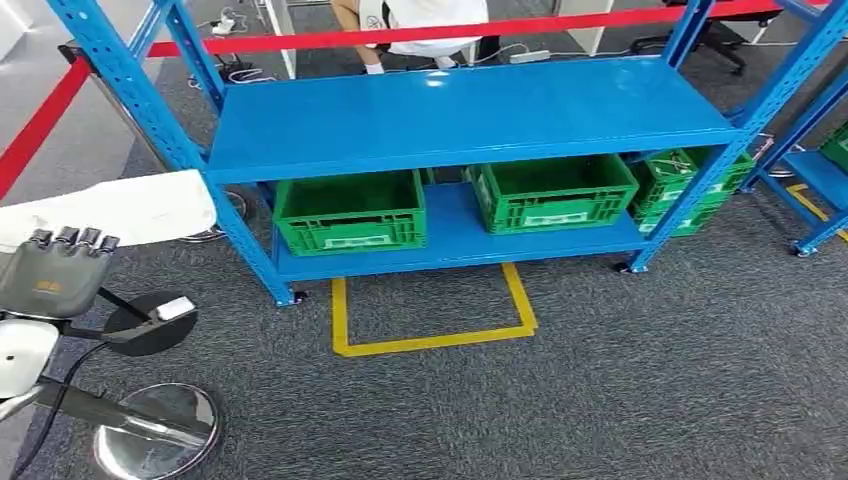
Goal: Take the parts from the cabinet and place them on the table.
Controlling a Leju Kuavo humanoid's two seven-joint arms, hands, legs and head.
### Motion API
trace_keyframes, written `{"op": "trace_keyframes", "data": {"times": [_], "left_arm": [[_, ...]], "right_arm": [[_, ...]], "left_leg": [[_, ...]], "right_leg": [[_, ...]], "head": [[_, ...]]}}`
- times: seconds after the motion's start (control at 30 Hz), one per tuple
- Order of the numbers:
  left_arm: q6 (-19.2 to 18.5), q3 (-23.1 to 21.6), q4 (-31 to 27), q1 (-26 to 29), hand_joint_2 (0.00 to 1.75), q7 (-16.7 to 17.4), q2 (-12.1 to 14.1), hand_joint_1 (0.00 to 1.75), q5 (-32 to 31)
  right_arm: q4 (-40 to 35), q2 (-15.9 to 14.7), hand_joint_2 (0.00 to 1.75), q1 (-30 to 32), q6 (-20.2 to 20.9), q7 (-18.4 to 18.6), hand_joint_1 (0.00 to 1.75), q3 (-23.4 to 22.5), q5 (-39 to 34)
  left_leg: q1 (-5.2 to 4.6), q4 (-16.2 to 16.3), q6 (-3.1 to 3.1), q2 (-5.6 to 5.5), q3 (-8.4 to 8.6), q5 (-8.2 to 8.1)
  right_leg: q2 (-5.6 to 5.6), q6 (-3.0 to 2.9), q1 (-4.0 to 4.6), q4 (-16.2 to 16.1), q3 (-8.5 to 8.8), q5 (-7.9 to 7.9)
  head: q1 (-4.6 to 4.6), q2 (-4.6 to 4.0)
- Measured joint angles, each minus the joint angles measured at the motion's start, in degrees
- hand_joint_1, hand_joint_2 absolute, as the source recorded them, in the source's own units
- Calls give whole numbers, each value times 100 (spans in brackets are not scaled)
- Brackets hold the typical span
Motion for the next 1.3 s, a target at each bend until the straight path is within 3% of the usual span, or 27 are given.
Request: {"op": "trace_keyframes", "data": {"times": [0.13, 0.17, 0.2, 0.27, 0.3, 0.33, 0.37, 0.4, 0.47, 0.5, 0.57, 0.63, 0.67, 0.7, 0.77, 0.83, 0.87, 0.9, 0.93, 0.97, 1.0, 1.03, 1.07, 1.17, 1.2, 1.23, 1.3], "left_arm": [[-35, 30, -68, 33, 175, 0, 48, 138, 0], [-44, 44, -94, 29, 175, -2, 57, 138, 0], [-50, 55, -120, 30, 175, 0, 63, 138, -2], [-70, 57, -129, 49, 175, -2, 61, 138, -2], [-79, 57, -135, 59, 175, -2, 61, 138, -2], [-87, 57, -140, 62, 175, -2, 59, 138, -4], [-87, 52, -142, 63, 175, -2, 59, 138, -4], [-90, 52, -144, 63, 175, -2, 59, 138, -4], [-92, 52, -155, 63, 175, -2, 59, 138, -4], [-92, 61, -166, 68, 175, 0, 77, 138, -4], [-92, 70, -186, 68, 175, -2, 94, 138, -4], [-92, 83, -194, 69, 175, -2, 94, 138, -4], [-92, 87, -203, 74, 175, -2, 94, 138, -4], [-92, 92, -205, 79, 175, -2, 94, 138, -4], [-103, 105, -208, 85, 175, -2, 105, 138, -4], [-133, 101, -210, 115, 175, -2, 103, 138, -4], [-149, 101, -212, 129, 175, -2, 101, 138, -4], [-160, 103, -219, 136, 175, -2, 103, 138, -4], [-162, 107, -225, 137, 175, -2, 103, 138, -4], [-173, 118, -245, 137, 175, -2, 105, 138, -4], [-177, 131, -264, 136, 175, -2, 111, 138, -4], [-184, 136, -269, 136, 175, -2, 109, 138, -4], [-186, 138, -275, 156, 175, 0, 109, 138, -4], [-188, 146, -301, 161, 175, -2, 107, 138, -4], [-186, 155, -308, 137, 175, 0, 120, 138, -4], [-173, 155, -317, 156, 175, -2, 120, 138, -4], [-162, 151, -317, 181, 175, -2, 122, 138, -4]], "right_arm": [[0, 0, 0, 3, 30, 0, 0, -15, -48], [0, 0, 0, 3, 30, 0, 0, -17, -48], [0, 0, 0, 4, 31, 0, 0, -17, -48], [2, 0, 0, 4, 30, 0, 0, -17, -48], [2, 0, 0, 8, 30, 0, 0, -17, -48], [2, 0, 0, 13, 30, 0, 0, -17, -48], [2, 0, 0, 18, 31, 0, 0, -17, -48], [4, 0, 0, 17, 31, 0, 0, -17, -48], [7, 0, 0, 3, 31, 0, 0, -17, -48], [7, 26, 0, -15, 35, 0, 0, -17, -46], [9, 26, 0, -32, 37, 0, 0, -17, -48], [18, 20, 0, -21, 28, 0, 0, -17, -48], [20, 17, 0, -15, 31, 0, 0, -17, -46], [22, 17, 0, -12, 31, 2, 0, -17, -46], [22, 17, 0, -19, 31, 2, 0, -17, -44], [22, 17, 0, -18, 33, 2, 0, -17, -46], [24, 17, 0, -13, 33, 2, 0, -17, -46], [24, 17, 0, 0, 33, 2, 0, -17, -46], [24, 17, 0, 3, 33, 2, 0, -17, -46], [24, 17, 0, 1, 33, 2, 0, -17, -48], [24, 17, 0, -6, 33, 2, 0, -17, -46], [24, 17, 0, -19, 33, 2, 0, -17, -48], [24, 15, 0, -34, 33, 2, 0, -17, -50], [26, 13, 0, 15, 33, 2, 0, -15, -61], [28, 11, 0, 26, 28, 2, 0, -15, -61], [28, 11, 0, 15, 28, 22, 0, -15, -61], [28, 11, 0, -20, 30, 37, 0, -15, -65]], "left_leg": [[2, -53, 79, 17, -1, 62], [33, -82, 99, 59, 12, 92], [43, -84, 121, 77, 3, 97], [48, -80, 123, 144, -14, 102], [49, -74, 120, 185, -24, 104], [54, -69, 113, 219, -29, 107], [63, -62, 103, 259, -30, 106], [78, -54, 81, 310, -29, 103], [117, -5, -1, 392, -25, 74], [84, 19, -59, 402, -31, 65], [85, 30, -137, 479, -29, 69], [107, 2, -207, 573, -20, 100], [137, 17, -255, 551, -46, 57], [141, 140, -266, 356, -73, -101], [118, 920, -251, 111, -380, -608], [100, 1736, -225, 36, -734, -922], [98, 1803, -213, 26, -763, -912], [95, 1633, -186, 18, -674, -740], [93, 1384, -169, 4, -542, -574], [101, 767, -145, -96, -212, -256], [119, 317, -133, -321, 27, -89], [164, 92, -119, -671, 126, -195], [154, 61, -151, -608, 112, -175], [138, 62, -48, -368, 96, -131], [142, 42, -20, -280, 102, -113], [132, 42, 25, -196, 101, -117], [107, 44, 44, -13, 98, -119]], "right_leg": [[29, 67, -15, -25, -13, 41], [41, 80, -17, 68, -87, -47], [39, 103, -17, 328, -192, -273], [37, 143, -39, 1317, -593, -784], [36, 159, -44, 1765, -775, -958], [34, 173, -51, 1923, -834, -983], [30, 181, -60, 1795, -738, -876], [11, 187, -69, 1391, -505, -672], [-216, 212, -89, 266, 152, -270], [-334, 178, -40, 147, 182, -379], [-173, 22, -40, 157, 171, -328], [-72, -68, -17, 188, 75, -304], [-11, -142, -50, 158, 112, -257], [30, -175, -44, 158, 95, -236], [133, -216, -37, 158, 66, -209], [275, -237, -15, 161, 35, -187], [327, -232, -8, 161, 28, -180], [424, -223, -4, 165, 18, -166], [482, -211, -5, 165, 15, -157], [579, -191, -7, 166, 17, -142], [639, -171, -11, 167, 13, -130], [710, -129, 12, 180, -33, -113], [771, -104, 1, 207, -76, -96], [1002, 47, -47, 128, -214, -1], [725, 45, -31, 203, -213, -52], [319, 68, 4, 450, -338, -240], [76, 107, -14, 1337, -741, -700]], "head": [[0, 0], [0, 0], [24, 0], [22, 0], [24, 0], [22, 0], [24, 0], [24, 0], [26, 0], [33, 2], [0, 0], [-4, 0], [-7, 0], [-15, 0], [-26, 0], [-24, 0], [-22, 0], [-24, 0], [-20, 0], [-24, 0], [-22, 0], [-11, 0], [-17, 2], [-15, 2], [-11, 0], [31, 0], [31, 0]]}}
